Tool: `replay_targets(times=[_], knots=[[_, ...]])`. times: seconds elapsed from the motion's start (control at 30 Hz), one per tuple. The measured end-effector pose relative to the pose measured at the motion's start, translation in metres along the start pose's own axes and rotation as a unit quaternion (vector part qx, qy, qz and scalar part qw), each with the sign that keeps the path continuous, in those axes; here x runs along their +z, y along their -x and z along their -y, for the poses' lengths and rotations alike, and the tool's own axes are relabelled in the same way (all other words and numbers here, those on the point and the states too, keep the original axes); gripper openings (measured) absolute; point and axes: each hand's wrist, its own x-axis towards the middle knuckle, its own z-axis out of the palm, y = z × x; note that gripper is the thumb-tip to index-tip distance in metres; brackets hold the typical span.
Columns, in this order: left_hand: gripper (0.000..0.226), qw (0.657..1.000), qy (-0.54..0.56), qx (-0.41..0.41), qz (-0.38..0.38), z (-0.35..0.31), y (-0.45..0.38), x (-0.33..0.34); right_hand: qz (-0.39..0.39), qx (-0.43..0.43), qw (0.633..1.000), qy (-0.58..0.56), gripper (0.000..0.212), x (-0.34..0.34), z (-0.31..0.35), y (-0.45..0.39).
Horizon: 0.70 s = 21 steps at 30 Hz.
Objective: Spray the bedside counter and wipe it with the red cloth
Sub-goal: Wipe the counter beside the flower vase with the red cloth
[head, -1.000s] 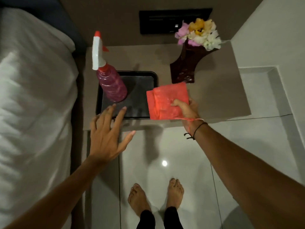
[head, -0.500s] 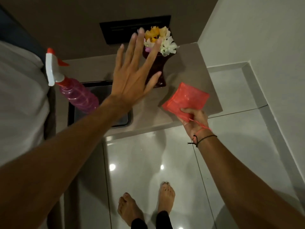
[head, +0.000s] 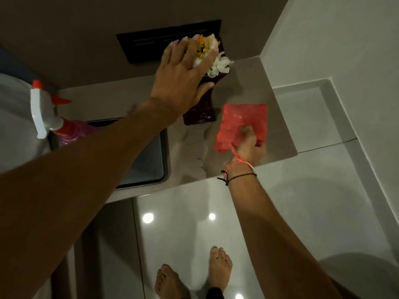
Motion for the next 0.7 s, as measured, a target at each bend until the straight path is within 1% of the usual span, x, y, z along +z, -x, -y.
replay_targets(times=[0.07,0.13,0.17,0.2,0.23,0.27,0.3,0.33,0.4,0.47,0.53,0.57,0.6,0.7], knots=[[0.067,1.0,-0.001,0.002,-0.005,0.008,-0.01,-0.003,0.015,-0.074,0.997,0.023,0.021,0.017,-0.003,0.005],[0.067,1.0,0.0,0.008,0.002,0.012,-0.018,-0.007,0.022,-0.144,0.985,0.096,0.009,0.025,-0.009,0.01],[0.067,1.0,0.003,0.012,0.01,0.014,-0.022,-0.009,0.022,-0.183,0.973,0.137,0.013,0.028,-0.012,0.012],[0.066,1.0,0.006,0.015,0.019,0.016,-0.026,-0.011,0.031,-0.233,0.956,0.177,0.024,0.032,-0.015,0.013],[0.066,0.999,0.011,0.017,0.027,0.019,-0.03,-0.013,0.052,-0.29,0.93,0.22,0.041,0.038,-0.019,0.013],[0.066,0.999,0.017,0.019,0.035,0.022,-0.033,-0.015,0.075,-0.342,0.897,0.268,0.057,0.042,-0.022,0.013],[0.066,0.999,0.023,0.02,0.043,0.024,-0.036,-0.017,0.098,-0.386,0.859,0.321,0.068,0.047,-0.026,0.012],[0.066,0.998,0.031,0.019,0.05,0.027,-0.04,-0.018,0.116,-0.425,0.815,0.376,0.074,0.05,-0.031,0.012],[0.066,0.997,0.047,0.016,0.064,0.03,-0.046,-0.022,0.14,-0.483,0.711,0.492,0.079,0.055,-0.045,0.01],[0.066,0.995,0.062,0.015,0.075,0.032,-0.05,-0.024,0.174,-0.51,0.606,0.585,0.081,0.055,-0.062,0.007],[0.066,0.994,0.069,0.015,0.078,0.034,-0.052,-0.023,0.205,-0.518,0.523,0.645,0.08,0.053,-0.077,0.002],[0.066,0.994,0.073,0.015,0.078,0.034,-0.053,-0.022,0.212,-0.518,0.493,0.666,0.078,0.051,-0.082,-0.001],[0.066,0.994,0.075,0.016,0.077,0.033,-0.053,-0.022,0.213,-0.518,0.471,0.682,0.076,0.05,-0.084,-0.003],[0.066,0.994,0.079,0.016,0.074,0.035,-0.055,-0.022,0.224,-0.52,0.432,0.702,0.067,0.045,-0.086,-0.009]])
